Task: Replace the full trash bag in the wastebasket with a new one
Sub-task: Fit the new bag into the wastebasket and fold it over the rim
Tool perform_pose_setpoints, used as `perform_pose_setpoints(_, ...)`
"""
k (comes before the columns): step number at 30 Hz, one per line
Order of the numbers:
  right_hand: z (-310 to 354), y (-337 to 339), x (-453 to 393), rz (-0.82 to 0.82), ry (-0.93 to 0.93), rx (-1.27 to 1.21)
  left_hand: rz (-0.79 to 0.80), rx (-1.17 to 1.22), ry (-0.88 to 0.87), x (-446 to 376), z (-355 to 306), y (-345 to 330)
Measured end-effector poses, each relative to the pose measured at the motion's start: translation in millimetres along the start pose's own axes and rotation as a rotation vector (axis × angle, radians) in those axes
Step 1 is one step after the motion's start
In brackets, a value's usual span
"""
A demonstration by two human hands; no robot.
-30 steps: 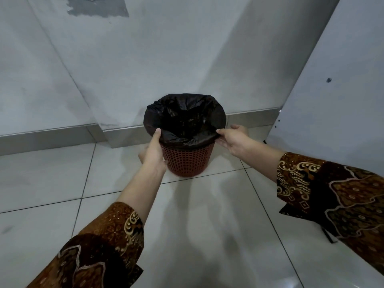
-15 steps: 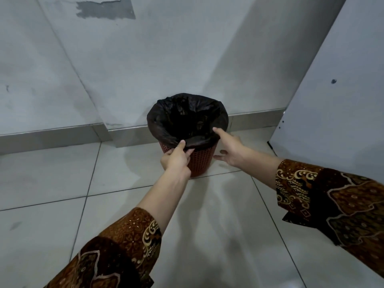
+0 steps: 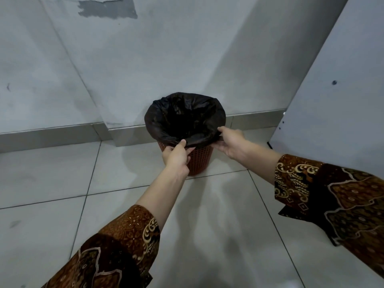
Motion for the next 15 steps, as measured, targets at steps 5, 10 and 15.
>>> perform_pose_setpoints(5,3.4,4.9,1.6,-0.018,0.015,0.016,0.035,-0.067,-0.021,-8.6,-5.0,4.9)
perform_pose_setpoints(10,4.9,8.7,1.7,-0.011,0.029,-0.029,0.09,-0.122,-0.027,-13.1,-5.9,7.0)
perform_pose_setpoints(15,-6.8,8.5,7.4,-0.008,-0.006,-0.039,0.109,-0.002,0.076,-14.6,-2.0,11.8)
Point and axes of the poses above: each hand's wrist, its own x-axis away from the middle knuckle, its own y-axis out of the back of the hand, z = x × y, the point moved 3 cm from there along -x, towards the middle knuckle, and after that the axes turned 13 degrees about -x, right-handed, at the moved point
